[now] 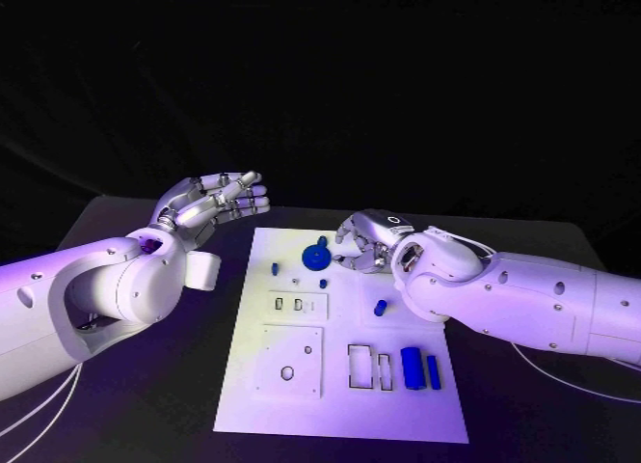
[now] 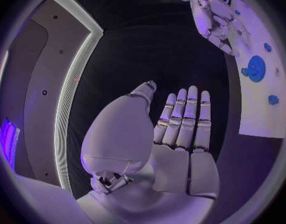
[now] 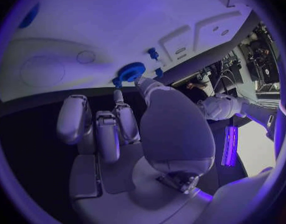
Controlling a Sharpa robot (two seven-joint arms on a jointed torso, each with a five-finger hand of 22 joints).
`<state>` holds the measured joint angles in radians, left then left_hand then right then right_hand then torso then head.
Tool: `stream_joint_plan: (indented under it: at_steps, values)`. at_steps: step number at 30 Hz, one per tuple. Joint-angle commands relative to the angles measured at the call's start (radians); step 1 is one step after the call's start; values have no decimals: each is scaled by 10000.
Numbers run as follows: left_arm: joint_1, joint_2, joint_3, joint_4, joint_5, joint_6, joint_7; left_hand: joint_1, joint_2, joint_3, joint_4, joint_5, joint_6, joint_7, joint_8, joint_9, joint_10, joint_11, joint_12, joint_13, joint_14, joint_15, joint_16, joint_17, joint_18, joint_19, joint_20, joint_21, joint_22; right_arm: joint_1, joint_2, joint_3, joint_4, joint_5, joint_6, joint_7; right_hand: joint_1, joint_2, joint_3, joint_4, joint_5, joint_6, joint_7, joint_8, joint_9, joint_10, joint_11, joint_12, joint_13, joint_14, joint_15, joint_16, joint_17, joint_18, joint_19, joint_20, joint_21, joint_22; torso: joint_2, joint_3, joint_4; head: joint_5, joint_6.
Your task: Assemble the parts on the task board
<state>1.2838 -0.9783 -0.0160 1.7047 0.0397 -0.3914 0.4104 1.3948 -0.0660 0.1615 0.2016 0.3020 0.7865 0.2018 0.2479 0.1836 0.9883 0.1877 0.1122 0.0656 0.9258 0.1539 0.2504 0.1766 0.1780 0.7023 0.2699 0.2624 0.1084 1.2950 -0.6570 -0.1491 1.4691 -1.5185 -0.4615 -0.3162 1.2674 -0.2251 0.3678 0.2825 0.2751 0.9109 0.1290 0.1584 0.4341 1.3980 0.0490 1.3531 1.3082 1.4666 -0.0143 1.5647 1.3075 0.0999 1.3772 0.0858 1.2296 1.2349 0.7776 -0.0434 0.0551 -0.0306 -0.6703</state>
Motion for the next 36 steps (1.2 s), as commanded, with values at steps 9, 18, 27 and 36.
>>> stream_joint_plan:
  at_steps: [9,18,27,36]
  values:
    - [6,65,2,-157,17,169,128,93,-6,-6,63,-37,-59,292,-40,-15,51,46,-76,1,-51,55,-72,22,48,65,25,-6,-26,357,-2266,45,875,3235,-984,2538,766,-552,545,-480,-497,-130,82,-7,-213,-308,46,-300,-276,959,-23,-49,2292,36,-353,25,-567,-459,-173,88,-102,24,56]
    - [0,134,-2,-312,18,274,223,82,-13,-15,74,-49,-60,294,-40,-15,52,48,-84,1,-53,56,-76,25,48,65,26,-8,-30,180,-3400,15,524,4085,-11,3829,1085,-647,445,-831,-640,-196,94,17,-293,-625,75,-513,-524,911,20,-104,2137,97,-556,78,-856,-650,-246,154,-147,-209,28]
    - [-5,176,-9,-415,19,308,236,71,-21,-25,85,-64,-58,296,-39,-14,54,50,-92,1,-54,57,-79,28,47,65,27,-10,-34,-318,-3541,-5,-162,4716,342,4505,1165,-601,313,-944,-536,-328,160,-24,-360,-711,126,-553,-585,908,55,-102,2142,98,-588,101,-894,-646,-235,246,-208,-302,88]
    - [-7,195,-10,-442,19,319,234,69,-22,-29,91,-73,-57,296,-39,-13,56,51,-97,2,-55,58,-82,31,47,65,28,-11,-37,-631,-3268,-7,-665,4794,579,4534,1147,-581,242,-953,-590,-352,178,-22,-382,-741,145,-566,-607,898,73,-111,2113,120,-646,117,-989,-718,-188,239,-150,-365,57]
